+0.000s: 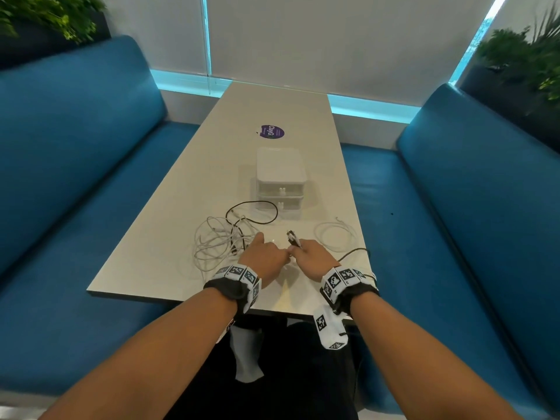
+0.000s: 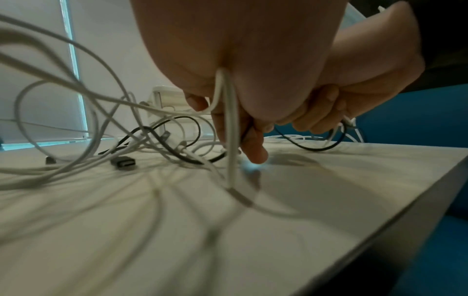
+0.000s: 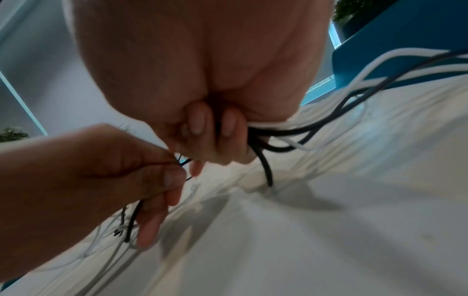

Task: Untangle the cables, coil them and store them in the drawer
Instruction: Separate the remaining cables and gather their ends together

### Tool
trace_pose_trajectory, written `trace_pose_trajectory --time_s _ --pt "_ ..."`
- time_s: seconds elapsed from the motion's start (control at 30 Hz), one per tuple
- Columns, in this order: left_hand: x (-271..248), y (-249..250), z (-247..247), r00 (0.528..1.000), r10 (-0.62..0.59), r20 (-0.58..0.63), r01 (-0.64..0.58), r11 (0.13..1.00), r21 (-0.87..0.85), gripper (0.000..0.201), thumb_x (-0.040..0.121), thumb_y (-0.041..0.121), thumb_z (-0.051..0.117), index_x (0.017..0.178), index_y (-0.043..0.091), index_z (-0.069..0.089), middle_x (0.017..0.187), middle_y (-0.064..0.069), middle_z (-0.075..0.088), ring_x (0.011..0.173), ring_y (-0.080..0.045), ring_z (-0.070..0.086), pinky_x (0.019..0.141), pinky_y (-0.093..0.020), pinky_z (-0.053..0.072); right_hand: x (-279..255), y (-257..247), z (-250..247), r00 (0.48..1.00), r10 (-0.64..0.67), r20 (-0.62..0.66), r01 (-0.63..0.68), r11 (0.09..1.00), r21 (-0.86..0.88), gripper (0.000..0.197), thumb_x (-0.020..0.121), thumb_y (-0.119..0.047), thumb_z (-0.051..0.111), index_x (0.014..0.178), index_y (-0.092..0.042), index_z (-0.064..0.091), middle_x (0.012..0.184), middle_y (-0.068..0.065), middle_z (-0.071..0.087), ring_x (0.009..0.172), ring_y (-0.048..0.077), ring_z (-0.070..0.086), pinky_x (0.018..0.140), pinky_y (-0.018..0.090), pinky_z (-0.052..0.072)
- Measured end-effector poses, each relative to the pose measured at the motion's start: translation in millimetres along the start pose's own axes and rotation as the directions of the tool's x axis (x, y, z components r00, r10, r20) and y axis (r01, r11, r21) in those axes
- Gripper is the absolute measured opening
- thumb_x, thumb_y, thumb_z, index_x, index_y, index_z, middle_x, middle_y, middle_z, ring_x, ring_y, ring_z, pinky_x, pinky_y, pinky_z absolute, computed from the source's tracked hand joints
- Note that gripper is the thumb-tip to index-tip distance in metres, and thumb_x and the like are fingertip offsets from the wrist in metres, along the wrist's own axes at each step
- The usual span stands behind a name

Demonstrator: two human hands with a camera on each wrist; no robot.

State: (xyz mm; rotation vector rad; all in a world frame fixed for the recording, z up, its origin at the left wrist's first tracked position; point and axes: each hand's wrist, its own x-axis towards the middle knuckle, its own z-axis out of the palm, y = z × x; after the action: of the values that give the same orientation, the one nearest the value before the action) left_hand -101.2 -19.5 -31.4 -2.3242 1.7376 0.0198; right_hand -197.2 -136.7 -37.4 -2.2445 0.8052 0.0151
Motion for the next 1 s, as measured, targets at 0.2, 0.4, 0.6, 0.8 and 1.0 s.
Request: trace_pose_trajectory --time_s 0.2,0.4,0.6,0.8,1.0 --pt "0.1 -10.8 6.6 0.999 -0.044 0.01 0.045 0.998 -0.038 0.02 0.102 0.015 0.043 0.118 0.015 0.055 0.095 -0.006 0.07 0.091 -0.029 0.063 0.1 -0.041 0.027 -6.5 12.2 -1.9 0.999 -0.04 -0.008 0.038 0.987 -0.153 0.025 0.096 -0.033 0.053 0.104 -0.013 0.065 0.098 0.01 0.068 0.09 0.028 0.063 0.077 0.037 0.049" --pt "-10.7 -25.0 16.9 0.998 -0.053 0.033 0.053 0.999 0.005 0.023 0.097 0.008 0.042 0.116 0.015 0.054 0.106 -0.006 0.066 0.102 -0.028 0.057 0.104 -0.042 0.024 -5.6 41.9 -33.6 0.98 0.146 -0.136 -0.185 0.922 -0.339 0.03 0.099 -0.033 0.051 0.114 -0.007 0.059 0.108 0.013 0.066 0.097 0.032 0.063 0.073 0.032 0.046" --pt "-7.8 -12.3 18.3 0.999 -0.036 -0.022 0.036 0.999 0.036 0.03 0.092 0.007 0.044 0.114 0.02 0.061 0.104 -0.002 0.07 0.106 -0.026 0.055 0.102 -0.047 0.023 -9.2 34.4 -29.3 0.951 0.128 -0.283 -0.216 0.928 -0.305 0.024 0.101 -0.026 0.044 0.115 -0.008 0.052 0.107 0.015 0.064 0.088 0.031 0.058 0.07 0.033 0.044" --pt "-5.0 -6.6 12.4 0.998 -0.049 -0.032 0.049 0.999 0.015 0.026 0.094 0.011 0.043 0.109 0.018 0.063 0.092 -0.005 0.068 0.095 -0.028 0.059 0.099 -0.046 0.024 -17.5 13.1 -8.5 0.962 -0.082 -0.26 0.033 0.982 -0.185 0.025 0.1 -0.029 0.047 0.114 -0.01 0.054 0.095 0.017 0.066 0.09 0.036 0.059 0.075 0.04 0.049" --pt "-1.0 2.3 11.1 0.997 -0.009 -0.078 0.007 1.0 -0.028 0.029 0.092 0.008 0.041 0.102 0.026 0.061 0.094 0.004 0.067 0.096 -0.024 0.058 0.095 -0.046 0.025 -17.5 5.3 5.7 0.988 -0.142 -0.067 0.128 0.975 -0.181 0.019 0.096 -0.025 0.05 0.081 -0.02 0.061 0.079 0.004 0.064 0.078 0.026 0.059 0.066 0.035 0.044"
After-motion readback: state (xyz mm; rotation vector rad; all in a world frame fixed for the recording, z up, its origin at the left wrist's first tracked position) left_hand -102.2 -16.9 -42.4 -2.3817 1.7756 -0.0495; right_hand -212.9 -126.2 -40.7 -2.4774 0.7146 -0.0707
